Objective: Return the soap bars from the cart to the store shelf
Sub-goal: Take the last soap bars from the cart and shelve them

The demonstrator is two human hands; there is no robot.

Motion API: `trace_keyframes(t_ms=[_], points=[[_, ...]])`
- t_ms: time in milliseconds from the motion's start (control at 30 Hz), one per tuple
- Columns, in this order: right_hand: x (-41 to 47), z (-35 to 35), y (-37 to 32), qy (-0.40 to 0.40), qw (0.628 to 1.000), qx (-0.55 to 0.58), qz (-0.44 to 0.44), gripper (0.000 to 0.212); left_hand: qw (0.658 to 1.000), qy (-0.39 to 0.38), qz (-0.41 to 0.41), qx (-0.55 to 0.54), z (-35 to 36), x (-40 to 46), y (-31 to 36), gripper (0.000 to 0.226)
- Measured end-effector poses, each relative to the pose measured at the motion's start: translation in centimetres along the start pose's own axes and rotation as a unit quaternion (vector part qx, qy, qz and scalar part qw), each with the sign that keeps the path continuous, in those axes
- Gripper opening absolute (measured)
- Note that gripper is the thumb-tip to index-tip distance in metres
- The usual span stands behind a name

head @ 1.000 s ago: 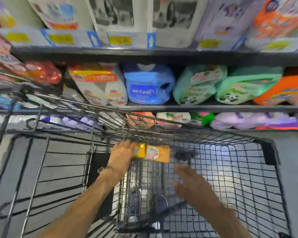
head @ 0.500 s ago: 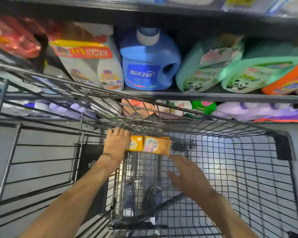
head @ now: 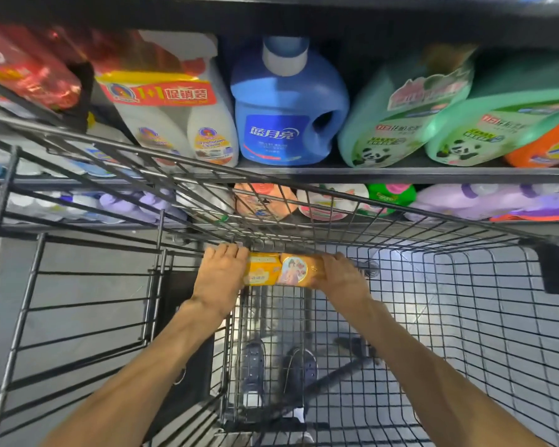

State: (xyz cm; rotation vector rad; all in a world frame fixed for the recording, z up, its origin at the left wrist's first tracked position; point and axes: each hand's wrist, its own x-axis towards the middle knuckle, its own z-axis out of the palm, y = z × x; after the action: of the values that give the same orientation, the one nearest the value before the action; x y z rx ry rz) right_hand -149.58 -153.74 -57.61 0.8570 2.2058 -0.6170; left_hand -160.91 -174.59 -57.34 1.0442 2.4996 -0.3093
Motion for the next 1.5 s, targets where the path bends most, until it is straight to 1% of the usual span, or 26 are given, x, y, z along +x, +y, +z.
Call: trace_keyframes(t_ms=[133, 200, 300, 433, 500, 567, 633, 667, 700, 733, 800, 833, 867, 900, 933, 967, 1000, 1033, 1067, 1133, 1167, 1233, 1267, 1400, 1467, 1500], points=[[0.1, 0.4, 0.5, 0.008, 1.000, -0.002, -0.008, 0.067, 0.998, -0.008, -0.008, -0.054, -0.5, -0.2, 0.0, 0.050], [-0.2, 0.6, 0.8, 0.002, 1.000, -0.013, -0.022, 0.064, 0.997, -0.012, -0.013, -0.069, -0.5, -0.5, -0.3, 0.052], [-1.5, 0.4, 1.9, 0.017, 0.998, 0.016, -0.060, 0.054, 0.997, -0.013, -0.014, -0.080, -1.0, -1.2, -0.5, 0.055], [-4.7, -1.6, 3.5, 0.047, 0.992, 0.040, -0.106, 0.057, 0.992, -0.002, -0.009, -0.123, -2.9, -2.8, -0.1, 0.049], [-6.8, -3.2, 4.4, 0.046, 0.991, 0.068, -0.102, 0.056, 0.987, 0.012, -0.003, -0.161, -4.4, -3.8, 0.3, 0.046], [-9.3, -5.0, 5.7, 0.065, 0.989, 0.091, -0.094, 0.054, 0.979, 0.007, 0.017, -0.205, -6.6, -4.7, 1.0, 0.045], [-12.9, -7.5, 6.7, 0.097, 0.984, 0.125, -0.087, 0.044, 0.967, 0.030, 0.052, -0.247, -9.4, -5.7, 1.8, 0.042], [-15.2, -8.8, 7.0, 0.103, 0.977, 0.168, -0.075, 0.032, 0.963, 0.040, 0.066, -0.259, -10.7, -6.1, 2.1, 0.041], [-17.2, -9.9, 7.7, 0.110, 0.971, 0.200, -0.076, 0.023, 0.963, 0.050, 0.083, -0.250, -12.2, -6.5, 2.6, 0.043], [-19.1, -10.8, 8.4, 0.121, 0.964, 0.226, -0.075, 0.022, 0.960, 0.061, 0.109, -0.251, -14.1, -7.1, 3.2, 0.044], [-23.3, -13.1, 10.0, 0.148, 0.961, 0.221, -0.076, 0.015, 0.951, 0.078, 0.140, -0.265, -18.0, -8.3, 4.4, 0.034], [-25.4, -13.8, 11.3, 0.196, 0.960, 0.179, -0.085, 0.012, 0.953, 0.076, 0.148, -0.251, -20.2, -8.9, 5.2, 0.028], [-27.5, -14.6, 12.6, 0.234, 0.954, 0.178, -0.067, 0.006, 0.950, 0.078, 0.155, -0.261, -22.5, -9.8, 6.3, 0.029], [-29.9, -15.7, 13.6, 0.259, 0.949, 0.173, -0.057, 0.009, 0.944, 0.086, 0.180, -0.262, -24.7, -10.3, 7.3, 0.036], [-32.4, -17.3, 14.5, 0.262, 0.949, 0.163, -0.063, 0.018, 0.939, 0.093, 0.212, -0.253, -27.0, -10.8, 8.3, 0.043], [-34.9, -19.0, 15.2, 0.260, 0.943, 0.201, -0.055, 0.023, 0.933, 0.098, 0.234, -0.256, -29.3, -11.4, 9.3, 0.048], [-37.2, -20.2, 16.1, 0.274, 0.934, 0.226, -0.037, 0.027, 0.927, 0.089, 0.254, -0.261, -31.7, -12.2, 10.5, 0.049], [-39.7, -21.4, 17.2, 0.274, 0.933, 0.231, -0.028, 0.034, 0.918, 0.086, 0.274, -0.274, -33.8, -12.8, 11.8, 0.046], [-41.9, -22.4, 18.4, 0.292, 0.930, 0.221, -0.025, 0.042, 0.910, 0.086, 0.292, -0.280, -36.0, -13.5, 13.3, 0.041], [-46.1, -24.3, 20.9, 0.332, 0.915, 0.228, -0.004, 0.048, 0.901, 0.087, 0.336, -0.261, -40.1, -15.0, 17.1, 0.036], [-48.2, -25.0, 22.2, 0.347, 0.908, 0.234, 0.003, 0.044, 0.892, 0.089, 0.365, -0.252, -41.9, -15.5, 19.0, 0.036], [-52.1, -26.1, 25.1, 0.376, 0.896, 0.237, 0.014, 0.024, 0.877, 0.099, 0.405, -0.238, -45.2, -16.5, 23.0, 0.039], [-54.1, -26.6, 26.7, 0.387, 0.890, 0.242, 0.017, 0.022, 0.871, 0.106, 0.418, -0.234, -46.5, -16.9, 25.0, 0.042], [-60.0, -27.7, 33.9, 0.424, 0.870, 0.243, 0.069, 0.021, 0.824, 0.130, 0.499, -0.235, -51.7, -19.6, 34.0, 0.048], [-62.5, -28.0, 38.0, 0.443, 0.858, 0.248, 0.077, 0.025, 0.815, 0.140, 0.519, -0.216, -54.1, -21.2, 38.9, 0.053], [-63.6, -28.1, 40.2, 0.451, 0.853, 0.250, 0.080, 0.028, 0.809, 0.146, 0.528, -0.212, -55.0, -21.9, 41.3, 0.050]])
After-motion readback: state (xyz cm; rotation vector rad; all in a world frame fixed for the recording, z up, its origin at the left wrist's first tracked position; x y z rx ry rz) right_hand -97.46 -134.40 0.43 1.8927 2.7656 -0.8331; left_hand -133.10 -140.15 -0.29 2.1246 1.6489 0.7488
